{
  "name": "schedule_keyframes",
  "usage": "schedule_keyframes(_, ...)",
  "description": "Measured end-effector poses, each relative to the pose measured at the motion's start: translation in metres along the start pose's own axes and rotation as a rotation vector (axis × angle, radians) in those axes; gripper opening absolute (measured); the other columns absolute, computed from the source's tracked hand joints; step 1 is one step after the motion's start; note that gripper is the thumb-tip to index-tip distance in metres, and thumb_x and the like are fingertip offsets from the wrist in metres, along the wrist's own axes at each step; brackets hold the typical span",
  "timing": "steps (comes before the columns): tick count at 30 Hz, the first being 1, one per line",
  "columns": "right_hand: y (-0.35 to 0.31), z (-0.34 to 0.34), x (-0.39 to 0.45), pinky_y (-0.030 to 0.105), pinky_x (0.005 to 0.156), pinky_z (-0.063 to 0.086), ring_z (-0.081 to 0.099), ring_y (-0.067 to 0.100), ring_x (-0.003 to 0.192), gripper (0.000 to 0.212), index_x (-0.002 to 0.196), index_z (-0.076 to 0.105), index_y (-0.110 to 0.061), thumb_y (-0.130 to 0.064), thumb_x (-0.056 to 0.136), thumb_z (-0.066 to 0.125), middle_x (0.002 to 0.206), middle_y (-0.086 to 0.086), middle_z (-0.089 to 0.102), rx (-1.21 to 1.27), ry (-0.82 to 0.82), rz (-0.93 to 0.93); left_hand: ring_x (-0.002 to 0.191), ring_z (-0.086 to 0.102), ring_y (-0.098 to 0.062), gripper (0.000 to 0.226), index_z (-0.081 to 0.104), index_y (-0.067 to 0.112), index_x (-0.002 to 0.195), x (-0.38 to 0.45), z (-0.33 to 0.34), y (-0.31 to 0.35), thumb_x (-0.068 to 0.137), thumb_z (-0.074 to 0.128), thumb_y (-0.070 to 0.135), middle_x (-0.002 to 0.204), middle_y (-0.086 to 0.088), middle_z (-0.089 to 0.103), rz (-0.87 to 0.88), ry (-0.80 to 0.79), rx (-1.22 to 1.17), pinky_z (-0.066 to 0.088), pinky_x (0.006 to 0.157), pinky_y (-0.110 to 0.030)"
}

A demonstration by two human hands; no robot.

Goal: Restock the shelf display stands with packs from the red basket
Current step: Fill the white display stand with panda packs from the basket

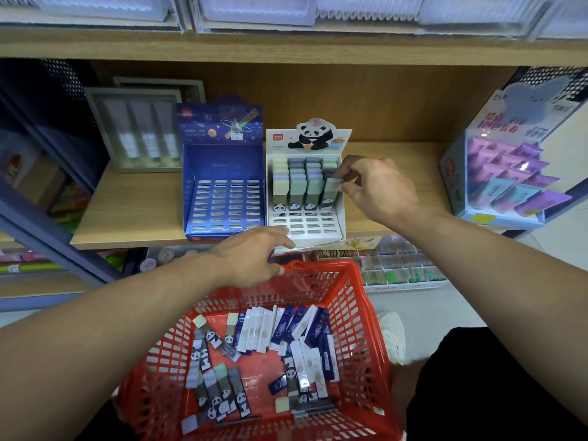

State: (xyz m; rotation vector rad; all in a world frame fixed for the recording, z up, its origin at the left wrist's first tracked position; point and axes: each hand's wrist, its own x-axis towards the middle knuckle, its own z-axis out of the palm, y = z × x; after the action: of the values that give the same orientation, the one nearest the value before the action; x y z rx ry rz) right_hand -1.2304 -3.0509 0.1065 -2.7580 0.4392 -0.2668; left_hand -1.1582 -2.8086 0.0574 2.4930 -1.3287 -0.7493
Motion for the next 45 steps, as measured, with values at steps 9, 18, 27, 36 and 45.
schedule_keyframes(9,-0.009,0.003,0.005,0.022,0.071,0.035,0.062,0.01,0.105,0.024,0.107,0.075,-0.038,-0.028,0.097,0.057,0.112,-0.019,0.071,-0.135,0.078,0.057,0.148,0.029,-0.012,0.058,0.046,0.033,0.147,-0.002,-0.002,0.003,0.094,0.068,0.039,0.164,0.012,0.022,-0.013,-0.02,0.0,0.029,0.117,-0.03)
schedule_keyframes(18,-0.009,0.003,0.009,0.025,0.07,0.037,0.063,0.017,0.106,0.03,0.112,0.074,-0.039,-0.022,0.098,0.054,0.115,-0.013,0.072,-0.228,0.008,0.093,0.15,0.023,-0.011,0.058,0.045,0.032,0.147,-0.006,-0.002,0.005,0.094,0.068,0.039,0.166,0.011,0.017,-0.012,-0.044,-0.006,0.023,0.119,-0.029)
schedule_keyframes(27,-0.009,0.003,0.001,0.027,0.067,0.037,0.064,0.016,0.099,0.025,0.115,0.073,-0.038,-0.032,0.099,0.055,0.116,-0.012,0.071,-0.222,0.106,-0.013,0.142,0.037,-0.013,0.054,0.047,0.033,0.144,-0.008,0.001,0.0,0.094,0.068,0.033,0.161,0.011,0.031,-0.023,0.039,-0.074,0.034,0.116,-0.035)
schedule_keyframes(36,-0.064,0.026,-0.045,0.029,0.072,0.054,0.067,0.007,0.085,0.014,0.099,0.077,-0.031,-0.032,0.09,0.066,0.095,-0.015,0.074,0.135,-0.045,-0.532,0.069,0.059,0.001,0.022,0.063,0.028,0.081,-0.043,0.0,0.0,0.083,0.055,0.007,0.073,0.014,0.066,-0.044,0.199,-0.099,0.046,0.064,-0.027)
schedule_keyframes(45,-0.039,0.147,-0.138,0.035,0.088,0.054,0.062,0.025,0.106,0.027,0.118,0.068,-0.025,-0.026,0.092,0.065,0.117,-0.001,0.066,-0.509,-1.168,-0.511,0.093,0.06,-0.021,0.024,0.064,0.019,0.114,-0.064,0.086,-0.08,0.091,0.059,0.013,0.111,-0.004,0.069,-0.328,-0.466,0.104,0.045,0.075,-0.025)
